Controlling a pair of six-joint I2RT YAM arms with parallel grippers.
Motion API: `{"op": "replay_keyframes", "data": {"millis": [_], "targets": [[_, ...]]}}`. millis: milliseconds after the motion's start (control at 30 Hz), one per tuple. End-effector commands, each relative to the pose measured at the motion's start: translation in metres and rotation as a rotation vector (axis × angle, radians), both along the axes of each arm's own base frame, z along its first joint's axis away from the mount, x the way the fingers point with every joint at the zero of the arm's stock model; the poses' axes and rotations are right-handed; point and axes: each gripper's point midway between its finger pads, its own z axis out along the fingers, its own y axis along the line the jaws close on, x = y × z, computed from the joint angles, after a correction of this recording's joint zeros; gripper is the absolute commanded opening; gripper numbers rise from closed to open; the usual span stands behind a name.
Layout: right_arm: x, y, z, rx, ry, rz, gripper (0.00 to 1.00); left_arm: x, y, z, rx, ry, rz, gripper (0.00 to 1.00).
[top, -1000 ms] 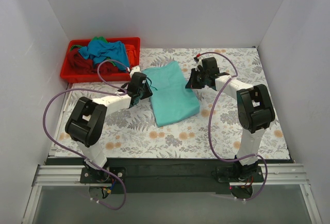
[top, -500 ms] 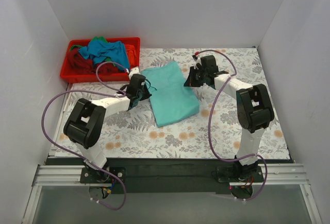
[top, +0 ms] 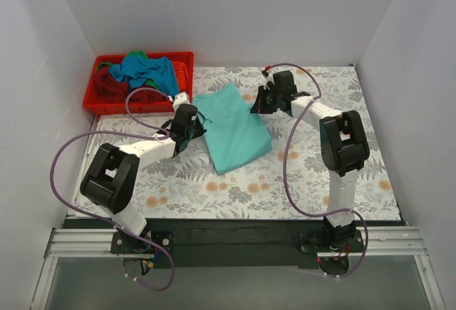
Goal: Fold and stack the t-shirts
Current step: Fold the tshirt
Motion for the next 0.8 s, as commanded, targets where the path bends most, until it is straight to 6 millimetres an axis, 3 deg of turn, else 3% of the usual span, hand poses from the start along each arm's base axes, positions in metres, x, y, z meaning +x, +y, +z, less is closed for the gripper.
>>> {"op": "replay_keyframes", "data": {"millis": [0,100,133,167,200,233,300,333,400,433,500,533,600,667,700,767], "targets": [[0.008,0.012,0.006,0.014,-0.025,0.042,0.01,-0.005,0.019,-0.006,0.037,0.013,0.071,0.00],[0.011,0.016,-0.003,0.007,-0.008,0.045,0.01,-0.010,0.028,-0.018,0.072,0.040,0.101,0.00],[0.011,0.017,-0.008,0.005,0.001,0.046,0.01,-0.011,0.030,-0.023,0.084,0.051,0.106,0.04],[0.011,0.016,-0.010,-0.004,0.008,0.039,0.05,-0.012,0.033,-0.027,0.097,0.065,0.113,0.14],[0.011,0.015,-0.012,-0.012,0.012,0.036,0.27,-0.012,0.035,-0.029,0.108,0.070,0.121,0.26],[0.011,0.013,-0.011,-0.021,0.006,0.033,0.34,-0.012,0.035,-0.033,0.118,0.082,0.119,0.44],[0.011,0.005,-0.011,-0.064,-0.007,0.024,0.43,-0.010,0.033,-0.031,0.122,0.082,0.111,0.54],[0.011,0.002,-0.002,-0.071,-0.030,0.021,0.46,-0.009,0.032,-0.028,0.119,0.076,0.107,0.59],[0.008,-0.007,0.004,-0.096,-0.047,0.012,0.48,-0.006,0.029,-0.019,0.110,0.059,0.097,0.61],[0.008,-0.011,0.021,-0.097,-0.084,0.007,0.49,-0.005,0.027,-0.012,0.103,0.045,0.092,0.62],[0.004,-0.026,0.027,-0.113,-0.093,-0.021,0.49,-0.003,0.023,-0.004,0.098,0.029,0.083,0.65],[0.005,-0.035,0.044,-0.109,-0.128,-0.038,0.49,-0.003,0.018,0.002,0.102,0.014,0.073,0.66],[0.000,-0.049,0.053,-0.130,-0.149,-0.065,0.50,-0.007,0.016,0.004,0.125,0.023,0.068,0.66],[-0.028,-0.059,0.066,-0.128,-0.164,-0.048,0.50,-0.013,-0.004,0.014,0.120,0.004,0.036,0.67],[-0.028,-0.059,0.066,-0.128,-0.164,-0.048,0.50,-0.014,-0.010,0.017,0.117,-0.002,0.023,0.67],[-0.053,-0.052,0.059,-0.074,-0.114,-0.006,0.50,-0.016,-0.024,0.021,0.103,-0.011,0.004,0.67]]}}
